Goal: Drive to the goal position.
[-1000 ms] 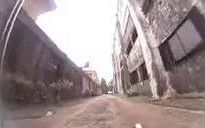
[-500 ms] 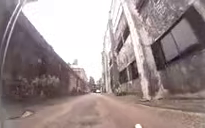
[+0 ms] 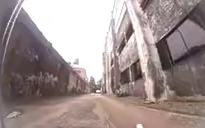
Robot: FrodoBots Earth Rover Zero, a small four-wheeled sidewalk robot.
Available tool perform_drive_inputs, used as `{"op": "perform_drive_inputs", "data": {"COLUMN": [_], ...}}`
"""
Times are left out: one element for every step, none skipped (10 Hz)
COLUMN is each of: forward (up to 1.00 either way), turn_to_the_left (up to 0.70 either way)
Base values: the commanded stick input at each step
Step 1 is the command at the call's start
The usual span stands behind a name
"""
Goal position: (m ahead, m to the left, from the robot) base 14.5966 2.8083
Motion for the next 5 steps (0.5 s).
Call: {"op": "perform_drive_inputs", "data": {"forward": [0.78,0.78,0.78,0.78,0.78], "turn_to_the_left": [0.03,0.03,0.03,0.03,0.03]}}
